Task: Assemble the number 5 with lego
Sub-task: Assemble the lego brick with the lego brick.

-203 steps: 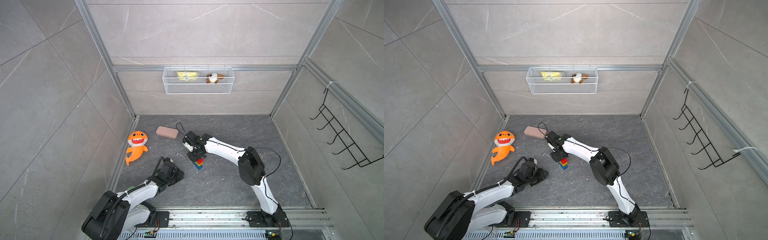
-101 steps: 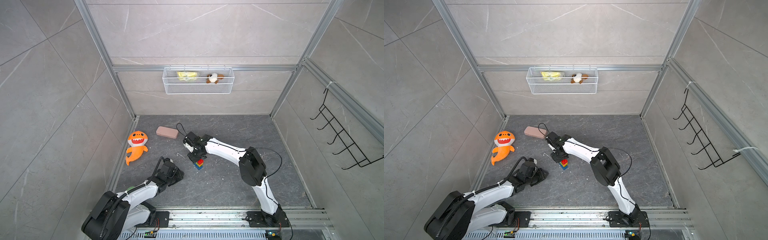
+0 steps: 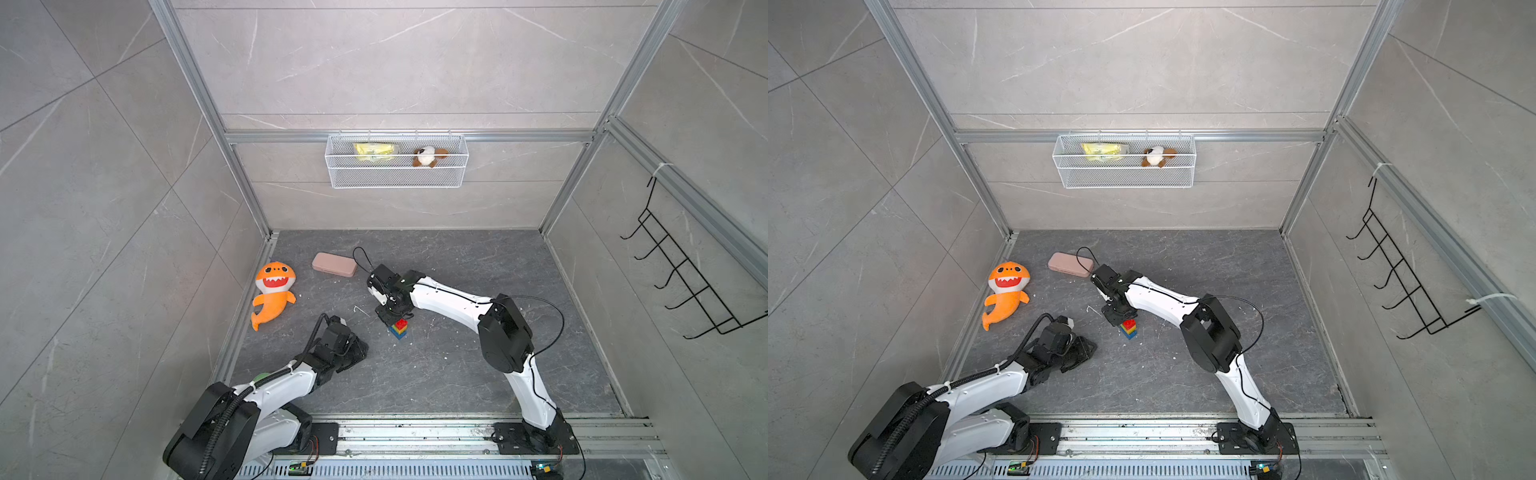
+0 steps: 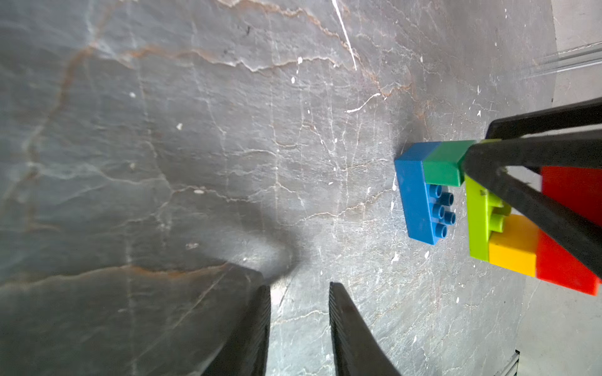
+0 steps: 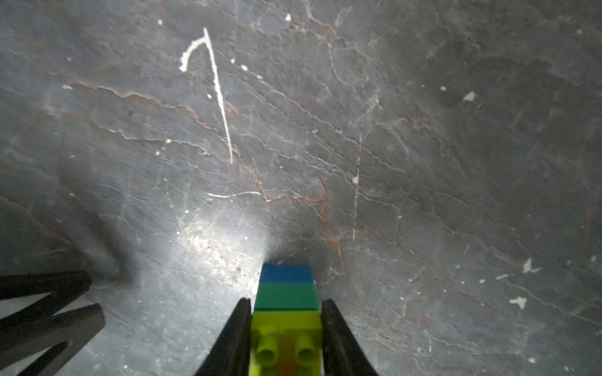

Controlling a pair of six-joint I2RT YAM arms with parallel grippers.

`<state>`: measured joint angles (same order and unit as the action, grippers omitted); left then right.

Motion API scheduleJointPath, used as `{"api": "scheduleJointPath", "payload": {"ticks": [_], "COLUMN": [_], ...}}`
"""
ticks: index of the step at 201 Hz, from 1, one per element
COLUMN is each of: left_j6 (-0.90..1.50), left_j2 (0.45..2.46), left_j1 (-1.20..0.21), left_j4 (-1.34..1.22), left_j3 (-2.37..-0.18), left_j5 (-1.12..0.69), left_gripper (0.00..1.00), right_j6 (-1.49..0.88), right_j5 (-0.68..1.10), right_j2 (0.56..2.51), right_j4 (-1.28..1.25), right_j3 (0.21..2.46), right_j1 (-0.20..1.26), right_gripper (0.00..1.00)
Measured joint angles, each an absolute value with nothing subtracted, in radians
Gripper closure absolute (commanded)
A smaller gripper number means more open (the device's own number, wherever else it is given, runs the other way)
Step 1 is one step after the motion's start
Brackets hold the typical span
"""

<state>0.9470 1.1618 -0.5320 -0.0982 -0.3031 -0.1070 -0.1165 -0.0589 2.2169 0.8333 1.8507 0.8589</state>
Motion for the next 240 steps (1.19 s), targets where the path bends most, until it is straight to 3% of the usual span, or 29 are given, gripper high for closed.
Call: {"api": "scheduleJointPath", "payload": {"ticks": [240], "left_j6": [0.947], "left_j2": [1.158], "left_j1": [-0.530], "left_j4": [-0.107], "left_j3": [-0.296], "left_j5": [-0.107], "left_gripper": [0.65], "right_j6": [-0.120], "right_j5": [-0.066], "right_j2": [2.217], "right_j4": [0.836], "right_j3": [1.848], "right_j1": [0.857], "right_gripper": [0.78]}}
